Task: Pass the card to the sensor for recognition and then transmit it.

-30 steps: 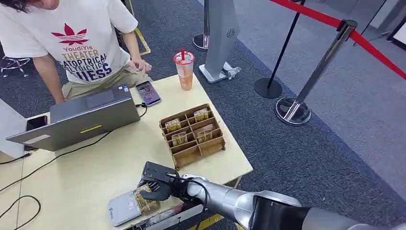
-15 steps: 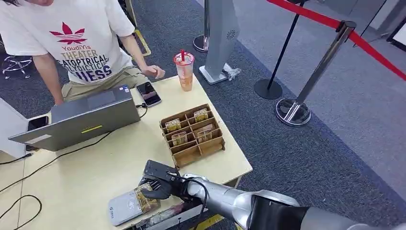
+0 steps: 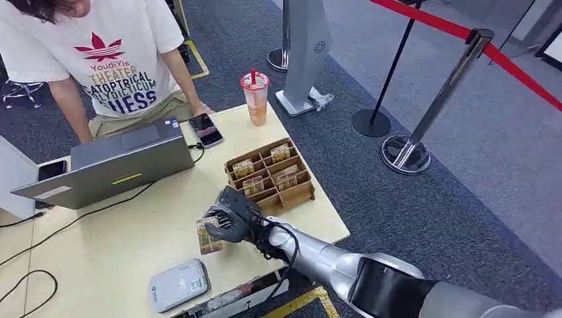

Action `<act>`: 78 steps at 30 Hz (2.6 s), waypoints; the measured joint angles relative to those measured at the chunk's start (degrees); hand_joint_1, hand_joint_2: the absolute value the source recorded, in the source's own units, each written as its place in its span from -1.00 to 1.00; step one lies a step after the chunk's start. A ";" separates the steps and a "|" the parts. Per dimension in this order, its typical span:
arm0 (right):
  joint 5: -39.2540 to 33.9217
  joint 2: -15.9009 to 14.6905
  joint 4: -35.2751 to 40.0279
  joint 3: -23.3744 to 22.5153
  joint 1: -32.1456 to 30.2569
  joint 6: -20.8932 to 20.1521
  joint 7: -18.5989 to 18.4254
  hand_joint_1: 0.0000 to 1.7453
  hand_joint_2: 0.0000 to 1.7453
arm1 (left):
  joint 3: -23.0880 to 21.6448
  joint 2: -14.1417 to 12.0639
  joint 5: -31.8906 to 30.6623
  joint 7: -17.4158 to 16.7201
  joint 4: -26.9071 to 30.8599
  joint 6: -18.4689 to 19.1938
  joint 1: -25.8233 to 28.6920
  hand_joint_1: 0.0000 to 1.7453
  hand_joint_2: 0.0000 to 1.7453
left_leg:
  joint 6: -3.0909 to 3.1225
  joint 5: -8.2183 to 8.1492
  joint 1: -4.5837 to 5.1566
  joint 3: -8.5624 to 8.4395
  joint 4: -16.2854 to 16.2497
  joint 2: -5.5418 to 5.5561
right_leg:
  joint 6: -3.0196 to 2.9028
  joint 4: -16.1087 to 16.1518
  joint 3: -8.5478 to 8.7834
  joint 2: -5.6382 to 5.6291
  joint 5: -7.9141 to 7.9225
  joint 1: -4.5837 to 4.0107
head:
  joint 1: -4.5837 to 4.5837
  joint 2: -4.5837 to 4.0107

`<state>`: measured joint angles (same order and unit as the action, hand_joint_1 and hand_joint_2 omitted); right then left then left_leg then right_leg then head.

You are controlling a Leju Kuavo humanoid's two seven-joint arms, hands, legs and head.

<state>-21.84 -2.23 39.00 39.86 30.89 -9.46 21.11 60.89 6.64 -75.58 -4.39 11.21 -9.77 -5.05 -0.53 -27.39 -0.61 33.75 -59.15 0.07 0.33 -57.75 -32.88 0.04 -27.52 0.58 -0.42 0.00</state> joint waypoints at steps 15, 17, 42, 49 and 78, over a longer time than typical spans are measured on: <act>0.28 -1.27 17.91 -9.39 -2.72 2.12 -0.13 1.00 1.00 | -0.02 0.02 0.22 0.35 0.00 -0.04 -0.02 -1.00 1.00 | 0.00 0.00 0.01 0.01 0.00 0.00 | 0.00 0.00 -0.02 -0.01 0.00 0.00 | 0.02 0.00; 0.44 -1.27 19.35 -10.38 -2.72 2.34 0.04 1.00 1.00 | -0.02 0.02 0.46 0.48 0.00 -0.20 0.01 -1.00 1.00 | 0.00 0.00 0.01 0.02 0.00 0.00 | 0.00 0.00 -0.02 0.00 0.00 0.00 | 0.02 0.00; 39.62 2.27 23.58 -17.05 7.12 34.72 3.74 1.00 1.00 | -0.11 0.59 0.57 0.39 0.00 -0.94 0.10 -1.00 -1.00 | -0.01 0.01 -0.01 0.03 0.00 0.00 | 0.00 -0.04 -0.01 0.00 0.00 -0.01 | 0.02 0.00; 48.34 4.28 17.57 -15.69 10.80 45.87 5.53 1.00 1.00 | -0.15 0.59 0.46 0.63 0.00 -0.96 0.08 -1.00 -1.00 | -0.01 0.01 0.00 0.03 0.00 0.01 | 0.00 -0.03 -0.01 0.00 0.00 -0.01 | 0.02 0.00; 68.96 11.85 6.75 -34.09 6.83 48.50 18.71 -1.00 1.00 | -1.07 0.39 1.20 0.42 0.00 -1.07 -0.10 -1.00 -1.00 | -0.01 0.00 0.00 0.04 0.00 0.02 | -0.01 -0.03 -0.02 0.01 -0.01 -0.01 | 0.00 0.00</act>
<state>47.13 9.62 45.75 5.77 37.73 39.04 39.82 59.82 7.04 -74.38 -3.98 11.21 -10.84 -5.15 -0.54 -27.38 -0.61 33.79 -59.14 0.10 0.32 -57.78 -32.90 0.05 -27.53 0.57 -0.42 0.00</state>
